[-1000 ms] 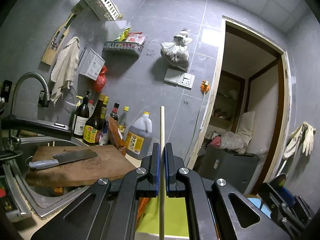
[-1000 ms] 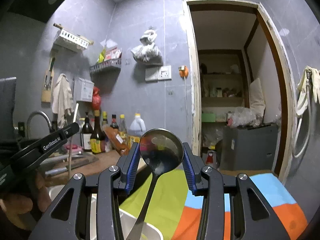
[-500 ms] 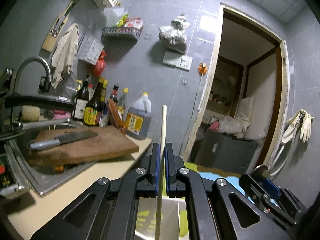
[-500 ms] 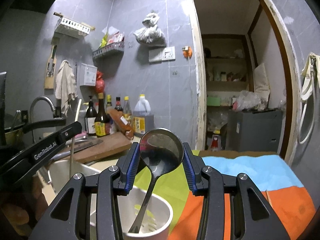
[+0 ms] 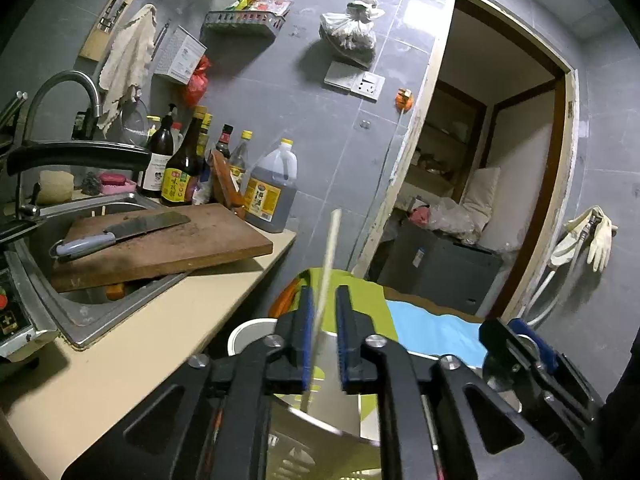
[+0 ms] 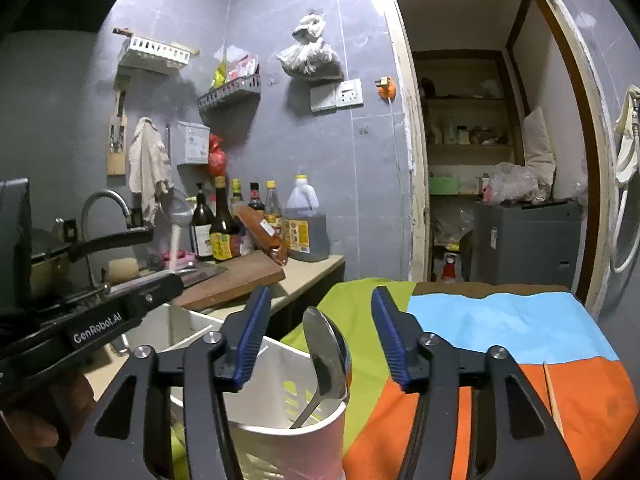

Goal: Organize utensils
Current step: 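Lower the spoon into the caddy and open the right tool while the left tool drops the chopstick in, then return both tools to the utensil pile on the cloth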

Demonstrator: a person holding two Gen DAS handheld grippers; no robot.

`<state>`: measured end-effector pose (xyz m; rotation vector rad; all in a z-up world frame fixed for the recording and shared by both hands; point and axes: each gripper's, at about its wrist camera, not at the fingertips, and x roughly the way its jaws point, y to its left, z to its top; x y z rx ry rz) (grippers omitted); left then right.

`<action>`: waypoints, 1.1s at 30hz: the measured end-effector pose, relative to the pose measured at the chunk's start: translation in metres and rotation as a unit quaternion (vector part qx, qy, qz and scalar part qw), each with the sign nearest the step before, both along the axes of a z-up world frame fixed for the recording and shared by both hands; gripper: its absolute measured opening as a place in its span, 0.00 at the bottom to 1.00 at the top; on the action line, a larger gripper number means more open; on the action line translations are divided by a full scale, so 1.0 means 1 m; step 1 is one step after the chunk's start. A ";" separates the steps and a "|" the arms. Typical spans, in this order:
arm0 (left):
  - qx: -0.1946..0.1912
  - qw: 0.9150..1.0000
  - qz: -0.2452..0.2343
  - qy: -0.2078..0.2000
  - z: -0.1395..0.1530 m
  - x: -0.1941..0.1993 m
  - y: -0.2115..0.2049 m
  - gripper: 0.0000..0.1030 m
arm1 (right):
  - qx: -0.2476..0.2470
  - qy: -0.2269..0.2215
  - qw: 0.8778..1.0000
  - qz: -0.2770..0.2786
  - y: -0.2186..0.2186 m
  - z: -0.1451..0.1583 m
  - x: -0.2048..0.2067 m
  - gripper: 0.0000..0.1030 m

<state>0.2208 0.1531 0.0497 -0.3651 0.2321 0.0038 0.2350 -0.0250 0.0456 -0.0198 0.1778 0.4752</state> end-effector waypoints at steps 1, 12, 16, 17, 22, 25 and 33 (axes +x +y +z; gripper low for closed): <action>-0.007 1.000 -0.001 0.001 0.001 -0.001 0.001 0.18 | 0.002 -0.002 1.000 -0.001 -0.002 0.001 -0.001 0.54; 0.008 0.999 -0.018 -0.026 0.036 -0.022 -0.026 0.43 | 0.031 -0.039 0.998 -0.041 -0.049 0.034 -0.023 0.82; 0.029 0.998 -0.033 -0.036 0.045 -0.028 -0.048 0.58 | 0.030 -0.055 0.996 -0.059 -0.076 0.044 -0.036 0.93; 0.032 0.998 -0.036 -0.039 0.047 -0.030 -0.052 0.61 | 0.032 -0.059 0.996 -0.063 -0.084 0.046 -0.040 0.97; 0.035 0.996 -0.062 -0.053 0.052 -0.039 -0.074 0.75 | 0.025 -0.071 0.993 -0.088 -0.117 0.055 -0.057 1.00; 0.041 0.994 -0.082 -0.058 0.054 -0.045 -0.088 0.84 | 0.014 -0.078 0.992 -0.102 -0.134 0.057 -0.068 1.00; 0.068 0.987 -0.139 -0.041 0.048 -0.051 -0.131 0.91 | -0.018 -0.084 0.987 -0.133 -0.172 0.051 -0.093 1.00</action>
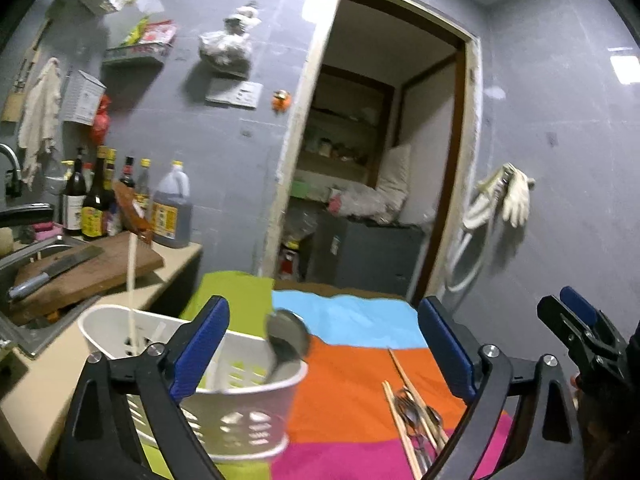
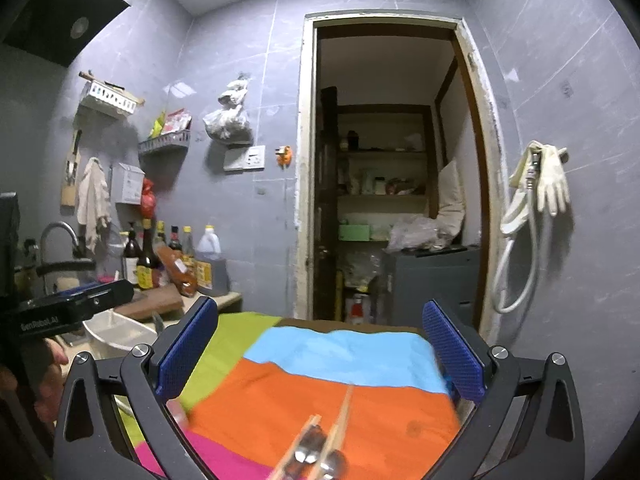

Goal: Organize utensils
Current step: 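Return both tools to the utensil pile on the cloth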

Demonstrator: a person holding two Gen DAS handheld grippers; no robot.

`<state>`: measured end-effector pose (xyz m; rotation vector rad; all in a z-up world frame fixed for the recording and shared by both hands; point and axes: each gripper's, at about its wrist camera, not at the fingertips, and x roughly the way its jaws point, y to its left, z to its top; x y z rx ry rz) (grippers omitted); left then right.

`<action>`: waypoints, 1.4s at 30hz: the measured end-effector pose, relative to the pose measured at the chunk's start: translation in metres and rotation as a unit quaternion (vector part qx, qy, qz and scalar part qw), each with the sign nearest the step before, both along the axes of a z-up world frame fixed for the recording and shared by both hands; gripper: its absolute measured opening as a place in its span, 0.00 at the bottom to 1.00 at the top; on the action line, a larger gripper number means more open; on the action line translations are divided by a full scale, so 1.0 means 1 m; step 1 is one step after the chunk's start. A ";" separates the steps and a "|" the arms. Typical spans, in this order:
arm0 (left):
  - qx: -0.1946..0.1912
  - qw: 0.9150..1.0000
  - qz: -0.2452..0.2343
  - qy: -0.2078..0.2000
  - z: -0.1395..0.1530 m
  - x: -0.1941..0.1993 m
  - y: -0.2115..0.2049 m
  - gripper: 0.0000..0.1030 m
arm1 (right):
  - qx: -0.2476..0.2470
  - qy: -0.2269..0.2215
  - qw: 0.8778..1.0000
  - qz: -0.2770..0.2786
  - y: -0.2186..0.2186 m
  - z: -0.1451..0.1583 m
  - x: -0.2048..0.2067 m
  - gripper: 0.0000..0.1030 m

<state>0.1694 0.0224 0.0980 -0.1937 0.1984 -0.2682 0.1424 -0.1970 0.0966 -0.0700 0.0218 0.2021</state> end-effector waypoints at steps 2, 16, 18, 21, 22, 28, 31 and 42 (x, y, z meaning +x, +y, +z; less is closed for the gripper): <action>0.009 1.000 -0.010 0.003 -0.003 -0.002 -0.010 0.92 | -0.007 0.005 1.000 -0.011 -0.009 -0.004 -0.003 1.00; 0.085 0.990 -0.073 0.080 -0.048 0.013 -0.080 0.92 | -0.026 0.096 0.994 -0.032 -0.052 -0.042 0.009 1.00; 0.087 0.988 -0.080 0.097 -0.055 0.017 -0.083 0.92 | -0.020 0.114 0.993 -0.028 -0.056 -0.046 0.014 1.00; 0.095 0.983 -0.094 0.126 -0.067 0.024 -0.088 0.91 | -0.015 0.141 0.990 -0.026 -0.060 -0.052 0.022 0.99; 0.098 0.981 -0.097 0.134 -0.071 0.027 -0.090 0.91 | -0.013 0.155 0.988 -0.023 -0.061 -0.055 0.026 0.96; 0.123 0.968 -0.122 0.182 -0.092 0.045 -0.102 0.75 | -0.025 0.226 0.974 -0.009 -0.059 -0.073 0.043 0.77; 0.129 0.960 -0.131 0.213 -0.101 0.054 -0.106 0.66 | -0.036 0.258 0.966 0.004 -0.055 -0.084 0.047 0.68; 0.155 0.924 -0.153 0.313 -0.133 0.083 -0.121 0.46 | -0.061 0.366 0.928 0.042 -0.044 -0.116 0.067 0.57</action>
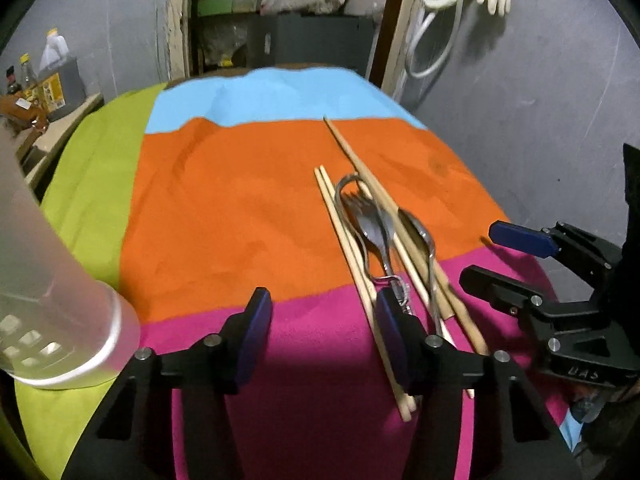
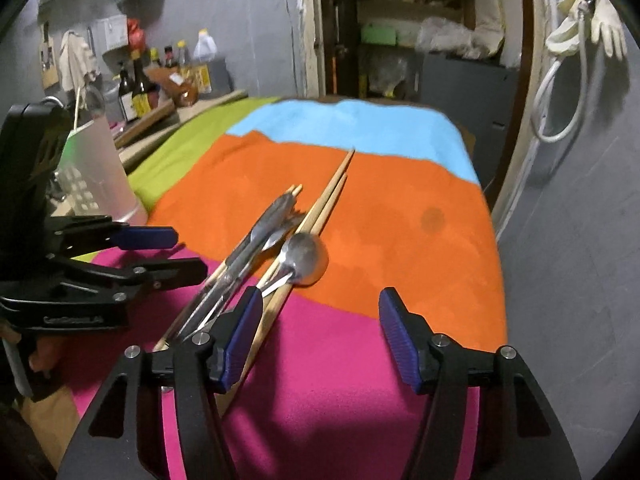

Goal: Organize utensils
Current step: 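Return both tools to the utensil pile on the cloth, then grasp a chopstick with the left tool while the right tool grasps another chopstick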

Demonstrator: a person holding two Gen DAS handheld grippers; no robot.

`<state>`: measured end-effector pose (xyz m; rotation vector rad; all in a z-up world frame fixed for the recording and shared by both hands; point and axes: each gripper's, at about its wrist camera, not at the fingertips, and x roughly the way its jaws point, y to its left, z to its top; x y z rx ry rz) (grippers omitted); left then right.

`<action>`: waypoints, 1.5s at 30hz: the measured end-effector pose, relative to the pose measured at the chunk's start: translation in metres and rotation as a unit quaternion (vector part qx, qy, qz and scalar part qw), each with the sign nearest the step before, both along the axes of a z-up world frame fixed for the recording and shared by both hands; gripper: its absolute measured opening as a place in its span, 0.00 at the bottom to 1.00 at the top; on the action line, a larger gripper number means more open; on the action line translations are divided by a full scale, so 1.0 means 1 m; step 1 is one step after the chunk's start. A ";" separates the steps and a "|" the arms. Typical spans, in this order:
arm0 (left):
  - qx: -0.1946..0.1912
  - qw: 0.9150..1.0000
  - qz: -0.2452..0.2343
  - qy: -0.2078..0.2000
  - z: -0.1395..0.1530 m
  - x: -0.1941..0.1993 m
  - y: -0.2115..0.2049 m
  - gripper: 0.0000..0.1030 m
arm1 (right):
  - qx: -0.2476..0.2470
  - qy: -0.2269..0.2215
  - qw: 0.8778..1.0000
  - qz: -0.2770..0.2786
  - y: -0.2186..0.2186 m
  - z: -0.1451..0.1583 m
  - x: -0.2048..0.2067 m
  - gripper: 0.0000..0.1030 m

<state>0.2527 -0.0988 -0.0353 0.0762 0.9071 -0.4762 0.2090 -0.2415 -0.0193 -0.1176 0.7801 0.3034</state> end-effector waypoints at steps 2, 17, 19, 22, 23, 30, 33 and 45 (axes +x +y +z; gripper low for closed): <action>0.000 1.000 -0.002 0.009 -0.004 0.004 -0.001 0.45 | -0.002 0.013 1.000 0.001 0.000 -0.004 0.002 0.57; 0.012 1.000 0.007 0.027 -0.005 0.027 -0.008 0.35 | -0.036 0.038 0.998 -0.015 0.009 -0.012 0.022 0.54; 0.013 1.000 0.006 0.027 -0.005 0.027 -0.008 0.33 | -0.036 0.037 0.998 -0.022 0.003 -0.012 0.022 0.53; 0.019 0.999 0.013 0.026 -0.005 0.030 -0.006 0.22 | -0.047 0.023 0.998 -0.038 -0.002 -0.009 0.022 0.46; 0.019 0.999 0.015 0.028 -0.005 0.031 -0.007 0.21 | -0.050 0.020 0.998 -0.043 -0.004 -0.008 0.023 0.42; 0.030 0.999 0.011 0.037 -0.004 0.050 -0.018 0.19 | -0.046 0.029 0.998 -0.036 -0.006 -0.009 0.044 0.34; 0.029 0.999 0.011 0.044 -0.003 0.061 -0.020 0.16 | -0.048 0.038 0.997 -0.037 -0.006 -0.012 0.059 0.31; 0.040 0.998 0.018 0.051 -0.004 0.075 -0.021 0.05 | -0.006 0.073 0.996 -0.044 -0.016 -0.016 0.114 0.11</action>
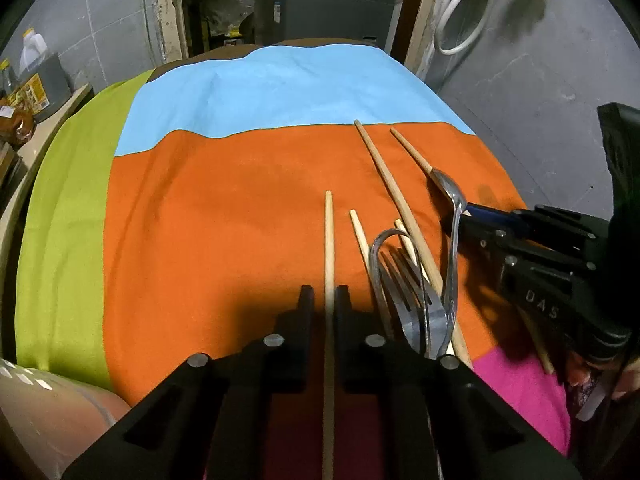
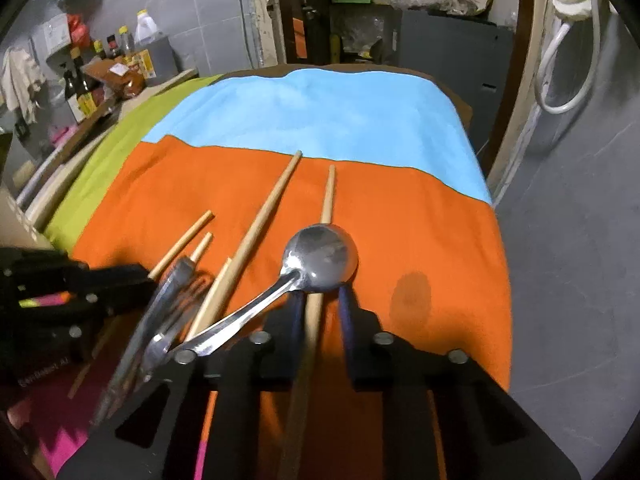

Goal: Organize utensils
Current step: 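Grasp a chopstick with the left tool while the right tool grasps another chopstick, then lift both chopsticks and carry them toward the white caddy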

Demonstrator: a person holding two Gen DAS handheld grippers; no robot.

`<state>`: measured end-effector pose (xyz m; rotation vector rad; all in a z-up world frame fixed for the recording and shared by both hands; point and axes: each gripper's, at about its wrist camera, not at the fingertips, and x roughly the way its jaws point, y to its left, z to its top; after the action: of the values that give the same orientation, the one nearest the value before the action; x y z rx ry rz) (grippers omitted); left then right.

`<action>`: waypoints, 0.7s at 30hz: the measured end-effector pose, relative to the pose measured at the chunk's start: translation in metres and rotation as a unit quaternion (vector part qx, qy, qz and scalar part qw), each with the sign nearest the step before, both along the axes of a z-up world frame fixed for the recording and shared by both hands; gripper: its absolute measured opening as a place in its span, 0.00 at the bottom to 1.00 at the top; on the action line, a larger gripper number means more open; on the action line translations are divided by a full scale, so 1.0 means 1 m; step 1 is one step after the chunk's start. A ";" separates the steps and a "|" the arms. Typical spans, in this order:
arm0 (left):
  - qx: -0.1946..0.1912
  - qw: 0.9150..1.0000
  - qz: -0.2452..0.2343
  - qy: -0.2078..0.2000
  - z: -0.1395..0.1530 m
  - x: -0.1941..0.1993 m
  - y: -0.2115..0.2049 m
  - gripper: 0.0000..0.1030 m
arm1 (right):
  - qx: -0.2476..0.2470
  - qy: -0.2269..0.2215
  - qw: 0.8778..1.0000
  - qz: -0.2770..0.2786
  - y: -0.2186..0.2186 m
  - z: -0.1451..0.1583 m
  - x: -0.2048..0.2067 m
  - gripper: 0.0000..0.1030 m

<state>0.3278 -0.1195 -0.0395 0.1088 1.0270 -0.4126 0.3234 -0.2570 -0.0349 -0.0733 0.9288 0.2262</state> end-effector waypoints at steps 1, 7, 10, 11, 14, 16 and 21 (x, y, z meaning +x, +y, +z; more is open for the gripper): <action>-0.002 1.000 0.001 0.001 0.000 0.000 0.002 0.03 | 0.005 0.000 1.000 0.002 0.000 0.000 0.000 0.10; -0.028 0.999 0.027 0.015 0.000 -0.003 0.012 0.03 | 0.019 -0.006 0.999 0.032 0.010 0.003 -0.011 0.05; -0.040 0.998 0.039 0.020 0.002 -0.009 0.018 0.03 | 0.010 -0.010 0.999 0.041 0.016 0.005 -0.017 0.05; -0.042 0.998 0.042 0.021 0.003 -0.010 0.019 0.03 | 0.008 -0.011 0.999 0.043 0.017 0.005 -0.019 0.05; -0.046 0.997 0.049 0.022 0.005 -0.020 0.024 0.03 | 0.003 -0.009 0.999 0.036 0.015 0.005 -0.025 0.05; -0.048 0.997 0.052 0.023 0.005 -0.026 0.027 0.03 | 0.006 -0.004 1.000 0.029 0.009 0.005 -0.030 0.05; -0.055 0.997 0.056 0.025 0.006 -0.039 0.029 0.03 | 0.020 0.005 1.000 0.005 -0.007 0.008 -0.044 0.05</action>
<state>0.2892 -0.0901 -0.0332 -0.0565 1.0514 -0.3702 0.2795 -0.2638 -0.0273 -0.0405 0.9339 0.2536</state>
